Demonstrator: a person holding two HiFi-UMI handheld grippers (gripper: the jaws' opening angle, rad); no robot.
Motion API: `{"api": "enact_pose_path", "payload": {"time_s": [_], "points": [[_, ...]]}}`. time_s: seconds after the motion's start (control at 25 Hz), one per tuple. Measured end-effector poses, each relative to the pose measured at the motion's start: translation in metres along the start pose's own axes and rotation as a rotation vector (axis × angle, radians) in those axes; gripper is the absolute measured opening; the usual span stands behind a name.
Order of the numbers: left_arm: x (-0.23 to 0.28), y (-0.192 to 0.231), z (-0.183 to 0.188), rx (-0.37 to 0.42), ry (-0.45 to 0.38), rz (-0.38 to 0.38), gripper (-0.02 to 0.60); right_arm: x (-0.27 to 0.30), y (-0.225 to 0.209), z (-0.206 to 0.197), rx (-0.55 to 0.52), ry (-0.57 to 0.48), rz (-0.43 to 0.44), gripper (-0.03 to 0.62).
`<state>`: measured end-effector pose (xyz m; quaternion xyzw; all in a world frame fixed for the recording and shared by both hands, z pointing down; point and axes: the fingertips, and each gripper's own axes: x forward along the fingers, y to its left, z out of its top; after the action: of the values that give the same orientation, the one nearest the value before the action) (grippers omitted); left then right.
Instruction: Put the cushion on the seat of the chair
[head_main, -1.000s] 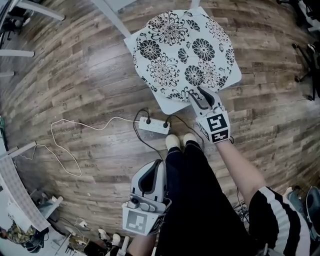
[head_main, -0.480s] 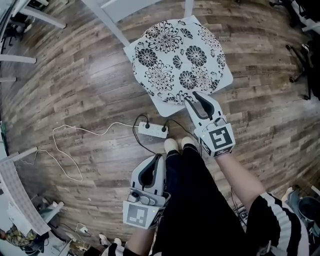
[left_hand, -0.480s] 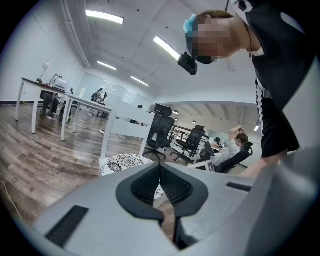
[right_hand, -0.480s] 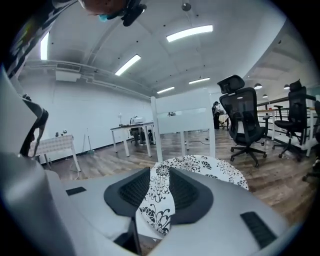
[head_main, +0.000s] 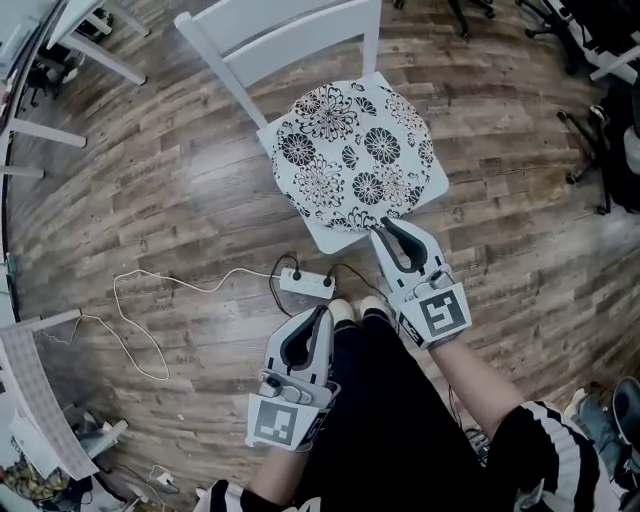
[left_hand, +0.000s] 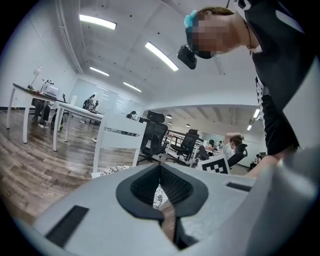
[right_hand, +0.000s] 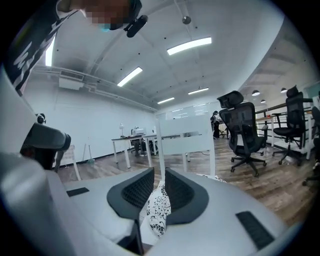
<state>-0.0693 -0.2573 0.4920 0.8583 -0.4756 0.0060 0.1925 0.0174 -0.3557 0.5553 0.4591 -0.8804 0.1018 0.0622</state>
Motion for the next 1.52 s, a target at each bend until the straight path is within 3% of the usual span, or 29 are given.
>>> {"api": "enact_pose_path", "payload": {"time_s": [0.24, 0.36, 0.52, 0.88, 1.0, 1.2, 1.52], "points": [[-0.007, -0.018, 0.028, 0.024, -0.036, -0.045, 0.006, -0.022, 0.017, 0.045, 0.003, -0.044, 0.004, 0.061], [-0.011, -0.019, 0.036, 0.027, -0.024, -0.024, 0.006, -0.033, 0.028, 0.063, 0.002, -0.059, 0.006, 0.047], [-0.017, -0.025, 0.053, 0.076, -0.055, -0.053, 0.006, -0.047, 0.038, 0.088, -0.003, -0.084, 0.0, 0.04], [-0.033, -0.042, 0.113, 0.057, -0.125, -0.087, 0.006, -0.067, 0.064, 0.152, -0.012, -0.159, 0.001, 0.038], [-0.045, -0.049, 0.129, 0.091, -0.124, -0.12, 0.006, -0.072, 0.085, 0.171, -0.021, -0.19, 0.019, 0.038], [-0.065, -0.064, 0.164, 0.136, -0.207, -0.171, 0.006, -0.09, 0.113, 0.199, -0.04, -0.242, 0.016, 0.038], [-0.076, -0.075, 0.184, 0.191, -0.229, -0.22, 0.006, -0.104, 0.128, 0.226, -0.057, -0.283, 0.022, 0.038]]}}
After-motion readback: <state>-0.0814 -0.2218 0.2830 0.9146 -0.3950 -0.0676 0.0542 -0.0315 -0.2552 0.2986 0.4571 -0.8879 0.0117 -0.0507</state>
